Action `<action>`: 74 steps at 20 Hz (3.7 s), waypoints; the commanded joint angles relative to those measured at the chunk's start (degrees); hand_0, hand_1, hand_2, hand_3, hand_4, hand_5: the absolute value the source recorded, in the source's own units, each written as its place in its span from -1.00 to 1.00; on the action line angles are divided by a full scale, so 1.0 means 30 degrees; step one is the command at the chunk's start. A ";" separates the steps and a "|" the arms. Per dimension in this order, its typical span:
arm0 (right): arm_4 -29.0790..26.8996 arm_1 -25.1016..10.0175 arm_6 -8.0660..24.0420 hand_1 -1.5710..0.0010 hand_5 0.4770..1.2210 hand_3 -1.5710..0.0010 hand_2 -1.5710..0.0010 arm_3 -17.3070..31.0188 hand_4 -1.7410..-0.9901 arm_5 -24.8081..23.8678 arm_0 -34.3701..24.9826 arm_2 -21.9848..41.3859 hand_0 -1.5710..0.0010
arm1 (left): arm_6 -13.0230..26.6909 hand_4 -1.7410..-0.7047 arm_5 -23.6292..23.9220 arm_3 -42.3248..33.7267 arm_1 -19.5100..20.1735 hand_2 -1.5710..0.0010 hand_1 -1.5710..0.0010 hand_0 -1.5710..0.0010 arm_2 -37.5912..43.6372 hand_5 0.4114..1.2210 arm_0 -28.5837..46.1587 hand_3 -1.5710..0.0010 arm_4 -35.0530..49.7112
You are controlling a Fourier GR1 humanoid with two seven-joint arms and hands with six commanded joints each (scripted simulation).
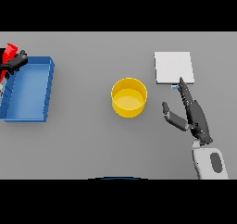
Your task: Pick up the red beaker and tilt it to pour out 1 green nut into yellow bowl. Pick up the yellow bowl and place it on the metallic measuring scale.
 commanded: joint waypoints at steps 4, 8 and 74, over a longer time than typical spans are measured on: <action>-0.0192 0.0008 0.0446 1.00 -0.33 1.00 1.00 0.0002 0.12 -0.0111 -0.0173 -0.0196 1.00 | -0.0065 0.72 -0.1471 -0.1447 0.0719 0.39 0.32 0.20 0.0023 -0.32 0.0216 0.62 0.0781; -0.0119 -0.0074 0.0273 1.00 -0.34 1.00 1.00 0.0149 0.15 -0.0080 -0.0084 -0.0203 1.00 | 0.0123 0.85 -0.2102 -0.1061 0.0941 0.75 0.72 0.67 -0.0673 -0.40 -0.0026 0.84 0.0714; 1.1438 -0.5029 -0.2663 -0.68 0.90 -0.42 -0.67 0.8267 -0.78 0.7484 -1.2442 1.1243 -0.74 | -0.1927 0.83 -0.0335 -0.1954 0.0977 1.00 1.00 1.00 -0.0411 -0.21 0.0694 1.00 0.1102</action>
